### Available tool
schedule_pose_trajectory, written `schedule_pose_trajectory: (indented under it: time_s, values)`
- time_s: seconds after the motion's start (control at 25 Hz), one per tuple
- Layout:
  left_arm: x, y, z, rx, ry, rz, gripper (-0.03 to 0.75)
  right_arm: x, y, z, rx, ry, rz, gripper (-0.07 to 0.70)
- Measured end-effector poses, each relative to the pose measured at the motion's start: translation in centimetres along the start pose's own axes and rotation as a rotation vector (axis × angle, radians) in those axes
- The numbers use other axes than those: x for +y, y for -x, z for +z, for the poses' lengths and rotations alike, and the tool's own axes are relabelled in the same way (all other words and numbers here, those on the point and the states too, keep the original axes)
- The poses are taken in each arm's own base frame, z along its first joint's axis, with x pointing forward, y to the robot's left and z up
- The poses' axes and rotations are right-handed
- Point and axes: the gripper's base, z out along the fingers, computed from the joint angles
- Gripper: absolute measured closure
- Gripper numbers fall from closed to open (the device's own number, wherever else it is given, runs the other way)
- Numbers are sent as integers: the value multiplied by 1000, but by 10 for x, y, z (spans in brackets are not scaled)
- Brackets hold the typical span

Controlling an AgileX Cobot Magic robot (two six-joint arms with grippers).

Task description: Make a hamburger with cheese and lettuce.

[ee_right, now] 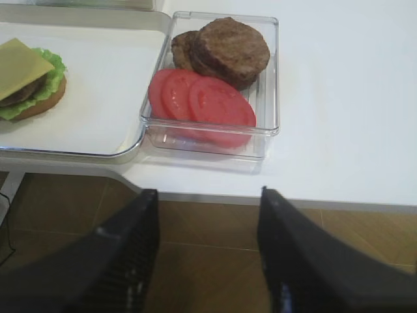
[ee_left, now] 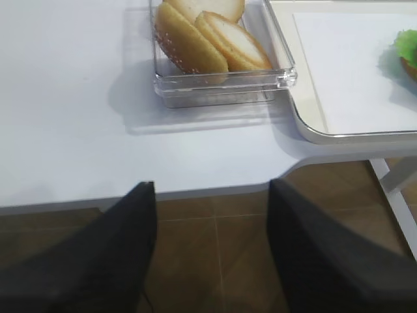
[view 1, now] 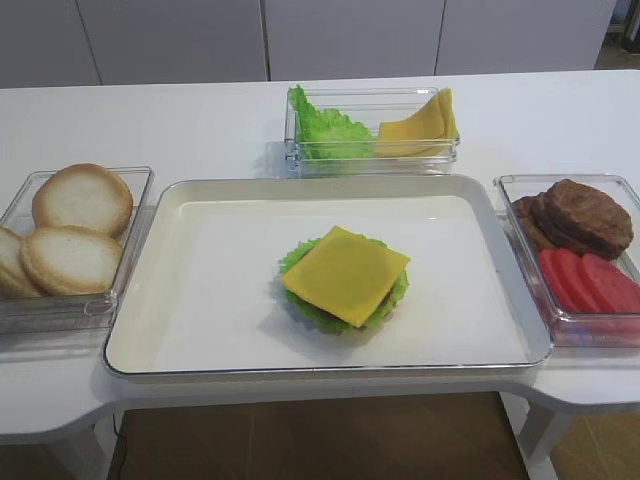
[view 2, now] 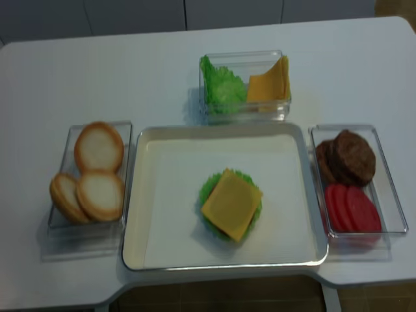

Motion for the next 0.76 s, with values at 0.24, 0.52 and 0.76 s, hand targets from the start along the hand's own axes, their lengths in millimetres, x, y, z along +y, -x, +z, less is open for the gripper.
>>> schedule_pose_trajectory:
  time_s: [0.24, 0.52, 0.76]
  values:
    - [0, 0, 0, 0, 0, 0, 309, 0, 0, 0, -1, 0, 0, 285]
    - [0, 0, 0, 0, 0, 0, 309, 0, 0, 0, -1, 0, 0, 316]
    - [0, 0, 0, 0, 0, 0, 309, 0, 0, 0, -1, 1, 1, 321]
